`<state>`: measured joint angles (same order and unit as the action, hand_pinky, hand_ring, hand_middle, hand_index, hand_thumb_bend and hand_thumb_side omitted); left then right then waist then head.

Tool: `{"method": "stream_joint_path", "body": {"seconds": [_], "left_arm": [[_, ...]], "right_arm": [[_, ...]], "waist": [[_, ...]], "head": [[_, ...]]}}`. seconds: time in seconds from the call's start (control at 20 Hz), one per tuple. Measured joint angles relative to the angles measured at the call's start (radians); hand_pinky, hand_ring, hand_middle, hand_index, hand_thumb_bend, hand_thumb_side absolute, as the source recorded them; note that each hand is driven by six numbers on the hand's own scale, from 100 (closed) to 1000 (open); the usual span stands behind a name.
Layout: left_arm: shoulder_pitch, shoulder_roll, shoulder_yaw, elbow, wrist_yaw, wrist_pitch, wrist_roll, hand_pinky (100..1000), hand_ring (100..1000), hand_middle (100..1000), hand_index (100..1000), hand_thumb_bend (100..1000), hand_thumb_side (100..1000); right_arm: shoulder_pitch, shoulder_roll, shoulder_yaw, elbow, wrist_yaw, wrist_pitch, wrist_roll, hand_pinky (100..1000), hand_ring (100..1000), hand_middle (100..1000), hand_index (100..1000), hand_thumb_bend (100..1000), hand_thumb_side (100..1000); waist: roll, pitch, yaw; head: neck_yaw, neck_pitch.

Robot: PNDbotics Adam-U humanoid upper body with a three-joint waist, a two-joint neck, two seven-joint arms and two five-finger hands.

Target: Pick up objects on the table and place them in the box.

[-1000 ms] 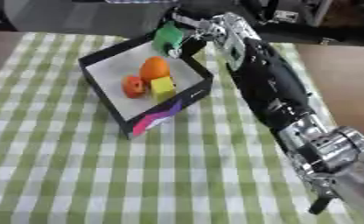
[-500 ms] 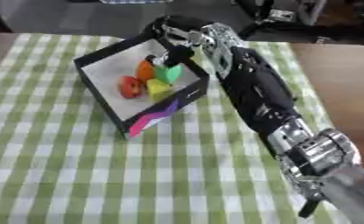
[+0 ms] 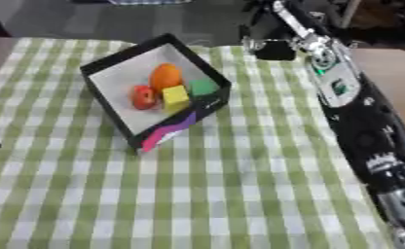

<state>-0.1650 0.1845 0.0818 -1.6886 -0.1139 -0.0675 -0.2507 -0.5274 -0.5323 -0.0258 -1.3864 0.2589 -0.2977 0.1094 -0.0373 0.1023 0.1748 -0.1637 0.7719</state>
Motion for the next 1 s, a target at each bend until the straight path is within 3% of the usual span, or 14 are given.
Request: {"method": "stream_joint_path", "body": {"seconds": [0.1,0.2,0.35,0.45,0.65,1.0], "left_arm": [[0.000,0.000,0.000,0.000,0.000,0.001,0.001,688,544,558,915,103,1000],[0.000,0.000,0.000,0.000,0.000,0.001,0.002,686,543,558,913,103,1000],[0.001,0.000,0.000,0.000,0.007,-0.001,0.011,684,543,558,912,102,1000],[0.007,0.000,-0.001,0.000,0.010,-0.002,0.016,684,545,561,913,102,1000],[0.016,-0.001,-0.009,0.001,0.017,-0.006,0.021,685,550,568,916,102,1000],[0.028,-0.006,-0.022,0.007,0.017,-0.009,0.019,684,548,566,911,101,1000]], "right_arm": [[0.094,-0.007,-0.035,-0.071,-0.102,0.029,-0.030,805,605,659,872,100,343],[0.147,-0.007,-0.059,-0.123,-0.163,0.051,-0.046,804,610,677,929,100,399],[0.301,0.057,-0.110,-0.177,-0.224,0.067,-0.065,799,612,683,971,100,431],[0.359,0.110,-0.135,-0.200,-0.254,0.073,-0.074,798,613,684,961,100,439],[0.435,0.202,-0.167,-0.225,-0.299,0.072,-0.091,802,612,683,862,100,455],[0.484,0.288,-0.189,-0.231,-0.335,0.071,-0.115,795,590,651,856,100,436]], "waist": [[0.000,0.000,-0.006],[0.000,0.000,-0.008],[0.000,0.000,-0.031],[0.000,0.000,-0.034],[0.000,0.000,-0.053],[0.000,0.000,-0.059]], "head": [[0.011,0.000],[0.021,0.000],[0.044,0.000],[0.058,0.000],[0.081,0.000],[0.097,0.000]]}}
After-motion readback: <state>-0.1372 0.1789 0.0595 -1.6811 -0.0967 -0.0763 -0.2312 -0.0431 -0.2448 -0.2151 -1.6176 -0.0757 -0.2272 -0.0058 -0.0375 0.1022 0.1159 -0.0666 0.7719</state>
